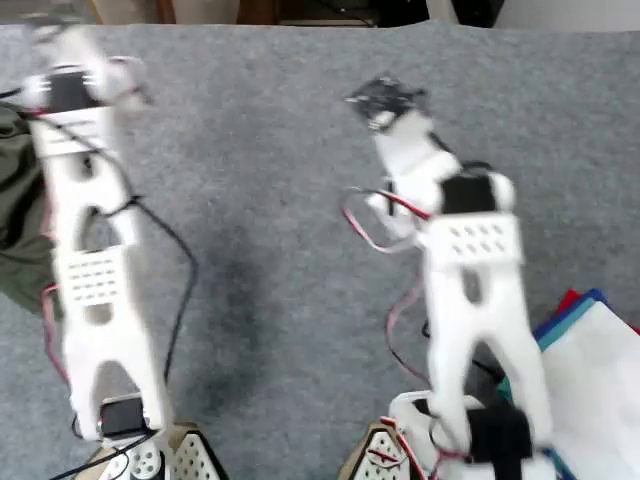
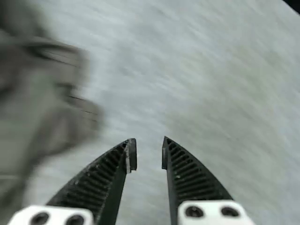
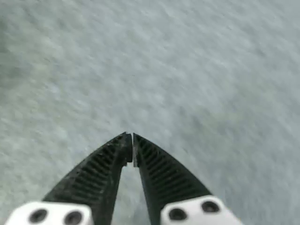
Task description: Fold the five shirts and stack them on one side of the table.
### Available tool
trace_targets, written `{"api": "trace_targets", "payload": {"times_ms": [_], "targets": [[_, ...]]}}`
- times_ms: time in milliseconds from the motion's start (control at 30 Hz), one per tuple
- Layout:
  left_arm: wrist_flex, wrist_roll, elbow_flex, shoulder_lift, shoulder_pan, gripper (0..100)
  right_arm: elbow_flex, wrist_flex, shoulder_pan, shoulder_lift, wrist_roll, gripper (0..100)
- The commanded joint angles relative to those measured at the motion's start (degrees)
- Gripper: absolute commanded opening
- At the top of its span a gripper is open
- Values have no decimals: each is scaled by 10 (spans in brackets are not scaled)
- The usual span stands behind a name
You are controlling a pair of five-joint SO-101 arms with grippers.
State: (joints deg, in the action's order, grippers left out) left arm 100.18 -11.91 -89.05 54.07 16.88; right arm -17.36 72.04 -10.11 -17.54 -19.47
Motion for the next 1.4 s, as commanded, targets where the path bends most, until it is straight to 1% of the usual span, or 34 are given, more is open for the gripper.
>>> {"api": "trace_targets", "payload": {"times_ms": [0, 67, 167, 267, 367, 433, 533, 667, 733, 867, 900, 967, 1067, 1200, 1300, 1367], "targets": [[8, 45, 39, -62, 91, 102, 96, -15, -44, 112, 4, 8], [8, 65, 68, -73, 138, 105, 151, -7, -62, 167, 4, 7], [8, 75, 107, -88, 209, 112, 246, 21, -92, 242, 4, 6], [7, 77, 131, -96, 275, 166, 347, 55, -118, 308, 3, 7], [7, 84, 166, -96, 315, 181, 449, 94, -147, 376, -16, 6], [7, 104, 191, -96, 329, 181, 516, 120, -162, 422, -21, 6], [6, 103, 229, -96, 349, 181, 615, 160, -180, 488, -22, 7], [-11, 105, 296, -69, 348, 174, 722, 213, -182, 580, -33, 6], [-26, 104, 319, -43, 342, 136, 764, 235, -177, 619, -32, 5], [-27, 103, 322, -16, 345, 31, 844, 275, -163, 676, -29, 5], [-30, 103, 323, -11, 346, 17, 859, 284, -159, 685, -29, 5], [-32, 103, 328, -4, 345, 24, 882, 295, -153, 699, -29, 5], [-29, 100, 321, 17, 345, 19, 891, 301, -135, 700, -27, 5], [-26, 90, 291, 20, 350, 19, 889, 302, -113, 666, -18, 5], [4, 90, 248, 20, 343, 19, 883, 303, -105, 633, -18, 5], [6, 90, 232, 20, 338, 19, 860, 303, -104, 605, -18, 5]]}}
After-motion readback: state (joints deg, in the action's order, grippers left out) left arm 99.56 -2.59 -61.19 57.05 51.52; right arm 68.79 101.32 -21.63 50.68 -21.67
